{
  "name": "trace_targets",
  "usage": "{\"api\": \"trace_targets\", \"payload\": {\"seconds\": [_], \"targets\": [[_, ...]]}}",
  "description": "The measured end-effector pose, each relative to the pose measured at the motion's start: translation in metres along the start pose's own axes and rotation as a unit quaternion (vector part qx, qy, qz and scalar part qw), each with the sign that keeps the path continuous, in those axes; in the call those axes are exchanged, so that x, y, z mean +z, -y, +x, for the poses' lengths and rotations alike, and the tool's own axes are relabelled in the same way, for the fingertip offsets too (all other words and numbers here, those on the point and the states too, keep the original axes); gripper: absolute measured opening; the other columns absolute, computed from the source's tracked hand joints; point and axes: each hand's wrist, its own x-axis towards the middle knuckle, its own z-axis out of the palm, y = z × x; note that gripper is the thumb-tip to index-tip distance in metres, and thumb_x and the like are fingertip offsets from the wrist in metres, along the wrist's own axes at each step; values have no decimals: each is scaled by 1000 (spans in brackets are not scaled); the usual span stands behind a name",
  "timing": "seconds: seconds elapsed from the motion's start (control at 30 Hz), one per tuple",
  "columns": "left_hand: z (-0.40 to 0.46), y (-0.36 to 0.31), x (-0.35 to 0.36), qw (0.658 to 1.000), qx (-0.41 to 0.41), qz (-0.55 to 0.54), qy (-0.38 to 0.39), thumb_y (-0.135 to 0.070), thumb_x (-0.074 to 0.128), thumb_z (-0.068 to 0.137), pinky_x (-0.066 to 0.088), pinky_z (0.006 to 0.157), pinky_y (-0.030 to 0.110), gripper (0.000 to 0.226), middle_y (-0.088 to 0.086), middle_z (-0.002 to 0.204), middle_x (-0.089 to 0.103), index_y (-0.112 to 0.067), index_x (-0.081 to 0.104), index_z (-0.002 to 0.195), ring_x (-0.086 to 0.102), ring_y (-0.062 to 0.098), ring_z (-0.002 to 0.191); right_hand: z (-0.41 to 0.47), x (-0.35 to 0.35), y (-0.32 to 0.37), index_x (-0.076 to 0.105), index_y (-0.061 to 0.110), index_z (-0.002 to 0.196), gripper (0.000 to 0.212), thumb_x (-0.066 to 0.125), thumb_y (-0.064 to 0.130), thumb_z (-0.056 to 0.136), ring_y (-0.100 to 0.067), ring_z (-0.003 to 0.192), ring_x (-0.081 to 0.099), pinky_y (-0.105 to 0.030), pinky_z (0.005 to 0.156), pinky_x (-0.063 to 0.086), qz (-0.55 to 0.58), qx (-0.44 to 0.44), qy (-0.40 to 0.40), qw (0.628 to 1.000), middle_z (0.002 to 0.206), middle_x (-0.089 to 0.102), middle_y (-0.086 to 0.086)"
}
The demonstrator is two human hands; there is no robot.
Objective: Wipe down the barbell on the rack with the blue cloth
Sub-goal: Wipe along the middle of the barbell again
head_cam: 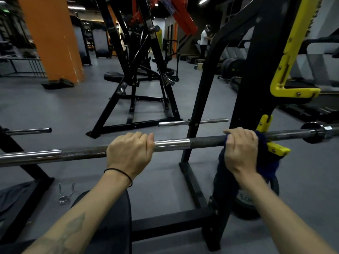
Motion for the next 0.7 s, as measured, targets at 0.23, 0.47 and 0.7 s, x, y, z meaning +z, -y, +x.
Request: {"api": "trace_targets", "payload": {"seconds": [0.23,0.47,0.7], "targets": [[-1,1,-1,999,12,16,36,-31,32,104,36,49,33,52,6,62,61,-14,61,64,59,31,54,-37,38,161,72,10,106,39,37,26,98,-31,88,58,-46,94,37,77,-45,25,996,94,66,-9],[-5,9,-6,999,39,-1,6,-32,31,105,26,48,31,49,4,59,56,-16,53,64,53,29,49,-7,2,44,68,6,105,35,37,20,99,-35,82,61,-47,86,42,1,-172,43,984,90,64,-11],[0,-1,-4,1000,-2,1,5,-23,41,98,26,48,30,45,6,53,55,-15,51,55,52,30,45,-10,19,77,61,12,82,29,36,20,93,-30,90,50,-51,106,36,32,120,-27,992,85,59,-10]]}}
